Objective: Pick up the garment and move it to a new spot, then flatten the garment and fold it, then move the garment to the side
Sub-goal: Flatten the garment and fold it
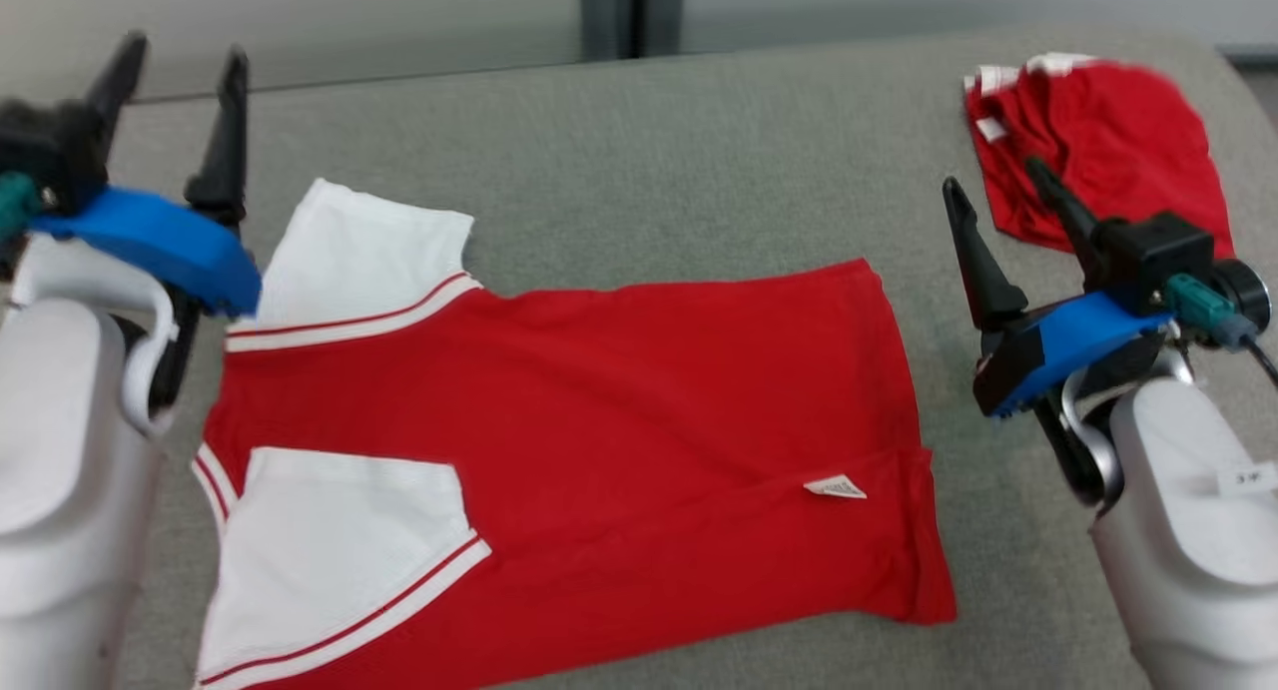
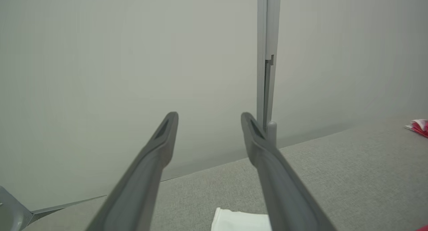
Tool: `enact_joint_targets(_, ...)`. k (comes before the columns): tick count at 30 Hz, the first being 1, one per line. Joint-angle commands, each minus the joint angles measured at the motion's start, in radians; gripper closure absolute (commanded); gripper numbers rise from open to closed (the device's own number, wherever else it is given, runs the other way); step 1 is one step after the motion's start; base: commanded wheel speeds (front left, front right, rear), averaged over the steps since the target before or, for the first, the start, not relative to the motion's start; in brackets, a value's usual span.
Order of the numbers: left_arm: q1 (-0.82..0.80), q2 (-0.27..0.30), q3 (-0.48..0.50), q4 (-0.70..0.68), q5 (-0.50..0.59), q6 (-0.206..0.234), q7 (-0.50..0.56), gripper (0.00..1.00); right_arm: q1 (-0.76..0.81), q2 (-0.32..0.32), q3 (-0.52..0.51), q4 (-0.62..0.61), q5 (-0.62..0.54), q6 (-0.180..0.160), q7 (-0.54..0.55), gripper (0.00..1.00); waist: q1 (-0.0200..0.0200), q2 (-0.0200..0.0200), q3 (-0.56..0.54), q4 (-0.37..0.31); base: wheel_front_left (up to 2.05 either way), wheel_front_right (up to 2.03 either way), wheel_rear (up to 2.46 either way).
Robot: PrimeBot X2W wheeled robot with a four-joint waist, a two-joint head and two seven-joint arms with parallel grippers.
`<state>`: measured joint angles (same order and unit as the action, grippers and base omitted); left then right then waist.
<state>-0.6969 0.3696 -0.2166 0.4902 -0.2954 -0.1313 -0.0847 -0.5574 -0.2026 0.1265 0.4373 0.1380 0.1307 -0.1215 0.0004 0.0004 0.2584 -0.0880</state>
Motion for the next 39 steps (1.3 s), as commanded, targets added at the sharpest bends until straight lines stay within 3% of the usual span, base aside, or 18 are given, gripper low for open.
enact_joint_targets(1, -0.039, 0.016, -0.02, 0.01, -0.025, 0.002, 0.013, 0.0, -0.031, -0.012, 0.008, 0.007, 0.006, 0.0, 0.007, 0.0, -0.0004, -0.0004, 0.025, 0.001, 0.0, 0.0, 0.0)
enact_joint_targets(7, -0.189, 0.095, -0.179, 0.106, -0.131, 0.002, 0.136, 0.0, -0.136, -0.026, 0.067, 0.035, 0.045, 0.0, 0.024, 0.0, -0.0004, -0.0004, 0.115, -0.038, 0.0, 0.0, 0.0)
enact_joint_targets(19, -0.331, 0.154, -0.411, 0.318, -0.329, 0.001, 0.316, 0.0, -0.224, -0.014, 0.132, 0.097, 0.085, 0.0, -0.005, 0.0, -0.0004, -0.0004, 0.21, -0.075, 0.0, 0.0, 0.0)
enact_joint_targets(39, -0.372, 0.136, -0.536, 0.41, -0.578, 0.001, 0.376, 0.0, -0.267, -0.015, 0.205, 0.176, 0.129, 0.0, -0.014, 0.0, -0.0004, -0.0004, 0.246, -0.091, 0.0, 0.0, 0.0)
